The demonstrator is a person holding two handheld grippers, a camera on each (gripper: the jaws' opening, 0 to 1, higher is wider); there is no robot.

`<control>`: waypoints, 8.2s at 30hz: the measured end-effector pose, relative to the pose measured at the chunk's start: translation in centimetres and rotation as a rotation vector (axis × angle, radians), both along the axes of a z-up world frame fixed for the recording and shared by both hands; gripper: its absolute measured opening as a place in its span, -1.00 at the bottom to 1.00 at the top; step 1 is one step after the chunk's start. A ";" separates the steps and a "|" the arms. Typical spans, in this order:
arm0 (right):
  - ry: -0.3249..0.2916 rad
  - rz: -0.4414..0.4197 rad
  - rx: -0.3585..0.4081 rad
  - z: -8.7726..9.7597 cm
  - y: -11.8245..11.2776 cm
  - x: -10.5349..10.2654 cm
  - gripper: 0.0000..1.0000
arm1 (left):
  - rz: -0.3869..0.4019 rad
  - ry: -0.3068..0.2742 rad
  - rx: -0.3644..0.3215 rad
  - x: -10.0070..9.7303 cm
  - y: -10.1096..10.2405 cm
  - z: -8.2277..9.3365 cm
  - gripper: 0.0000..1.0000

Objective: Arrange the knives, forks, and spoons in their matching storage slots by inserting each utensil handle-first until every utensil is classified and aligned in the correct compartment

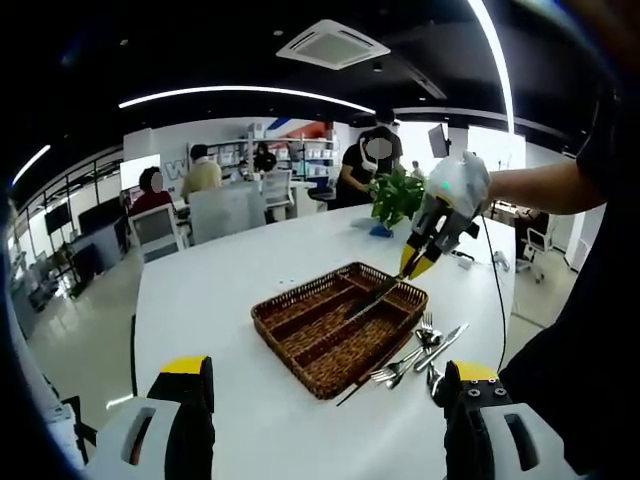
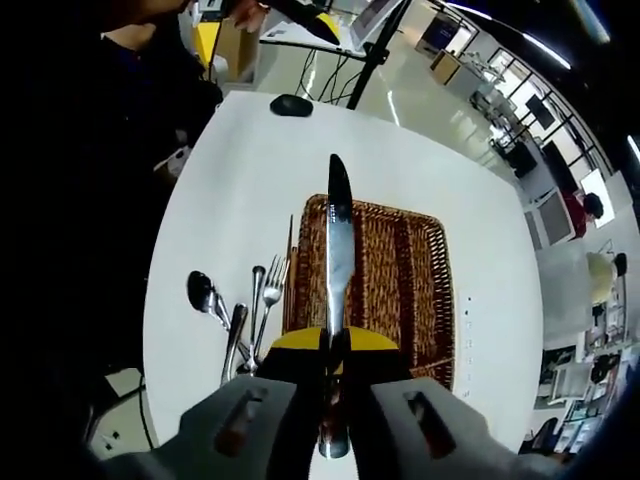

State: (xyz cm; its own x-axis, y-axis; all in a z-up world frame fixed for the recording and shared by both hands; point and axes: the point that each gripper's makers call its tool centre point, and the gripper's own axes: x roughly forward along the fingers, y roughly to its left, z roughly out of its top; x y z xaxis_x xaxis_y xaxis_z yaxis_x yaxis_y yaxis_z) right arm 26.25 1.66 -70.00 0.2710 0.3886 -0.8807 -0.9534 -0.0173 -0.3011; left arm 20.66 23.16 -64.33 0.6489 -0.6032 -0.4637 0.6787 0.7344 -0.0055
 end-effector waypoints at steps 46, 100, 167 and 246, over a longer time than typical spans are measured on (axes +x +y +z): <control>-0.040 -0.011 0.003 -3.4 1.7 4.9 -0.95 | 0.045 0.036 0.006 0.1 1.1 -0.9 1.00; 0.036 -0.026 -0.041 -12.5 2.0 5.7 -0.94 | 0.041 0.053 -0.009 -0.9 2.1 -1.6 1.00; 0.044 -0.218 0.298 -7.8 3.6 7.0 -0.08 | -0.010 0.024 -0.042 -0.5 -1.3 0.4 1.00; -0.065 -0.870 0.806 7.0 -17.7 -5.5 0.99 | 0.125 -0.094 -0.087 -0.6 -4.4 2.7 1.00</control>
